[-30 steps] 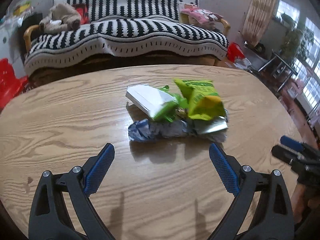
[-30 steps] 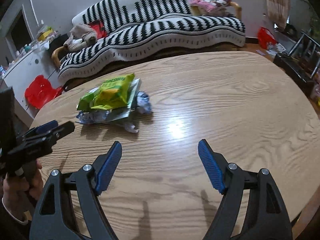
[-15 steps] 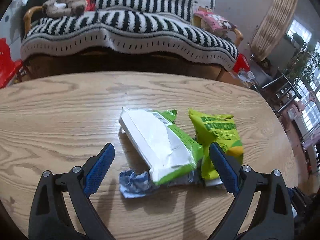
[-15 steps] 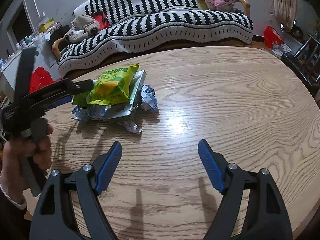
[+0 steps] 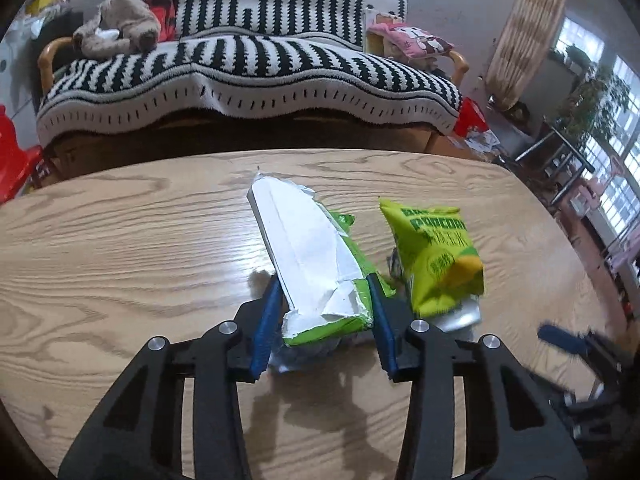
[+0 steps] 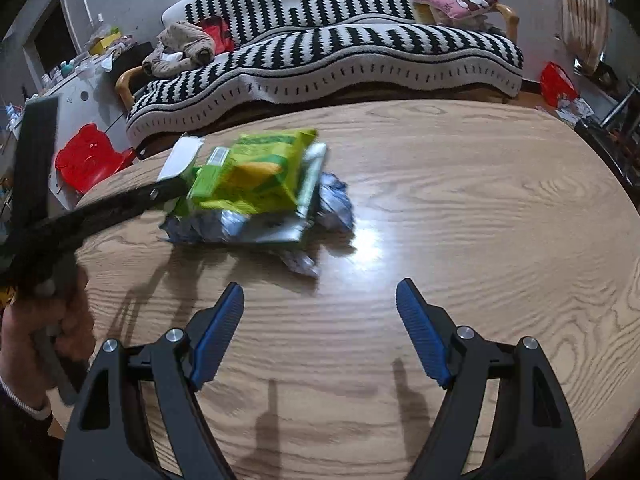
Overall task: Collect trash
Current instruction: 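Grasp the white-green snack bag with the left tool while the right tool grasps the yellow popcorn bag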
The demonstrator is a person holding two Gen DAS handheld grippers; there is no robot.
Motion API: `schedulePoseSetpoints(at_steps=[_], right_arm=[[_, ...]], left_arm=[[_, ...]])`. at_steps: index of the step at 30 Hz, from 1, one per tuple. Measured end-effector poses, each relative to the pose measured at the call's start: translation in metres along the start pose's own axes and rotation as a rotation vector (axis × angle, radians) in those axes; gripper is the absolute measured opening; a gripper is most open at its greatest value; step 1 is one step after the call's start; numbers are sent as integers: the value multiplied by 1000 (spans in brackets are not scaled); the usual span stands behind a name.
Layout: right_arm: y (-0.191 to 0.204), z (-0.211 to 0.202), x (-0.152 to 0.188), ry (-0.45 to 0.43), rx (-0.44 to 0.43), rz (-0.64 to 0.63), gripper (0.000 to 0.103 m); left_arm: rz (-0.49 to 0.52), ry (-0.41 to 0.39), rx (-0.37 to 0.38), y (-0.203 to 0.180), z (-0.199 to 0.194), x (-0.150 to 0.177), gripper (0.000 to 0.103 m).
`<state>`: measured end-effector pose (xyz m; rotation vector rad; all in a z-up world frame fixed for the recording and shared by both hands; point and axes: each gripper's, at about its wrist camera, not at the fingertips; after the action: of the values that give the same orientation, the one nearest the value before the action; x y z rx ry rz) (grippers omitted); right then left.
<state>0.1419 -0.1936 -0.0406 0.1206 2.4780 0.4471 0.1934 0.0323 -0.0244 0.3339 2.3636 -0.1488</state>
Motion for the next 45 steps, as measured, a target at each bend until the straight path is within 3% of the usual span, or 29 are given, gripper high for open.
schedulePoseSetpoints(at_steps=[9, 17, 23, 31, 45], right_arm=[[78, 30, -48, -15, 11, -78, 76], [99, 74, -67, -10, 158, -129, 76], [98, 81, -62, -10, 187, -163, 57], [84, 38, -48, -53, 118, -127, 44], [33, -49, 4, -94, 65, -63, 33]], left_arm=[[-19, -17, -41, 28, -51, 28, 41], [3, -9, -92, 35, -61, 40, 41], [25, -14, -87, 27, -63, 38, 41], [45, -21, -86, 14, -71, 37, 41], [80, -71, -78, -30, -103, 39, 41]])
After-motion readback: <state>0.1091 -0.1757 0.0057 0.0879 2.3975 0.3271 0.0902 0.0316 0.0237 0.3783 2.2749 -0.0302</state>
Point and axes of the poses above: each gripper's, at about its wrist camera, not at the fingertips, and z roughly the way its jaws point, y to its left, x to its underside, and after that the axes turned 15 degrees about z, right-handed
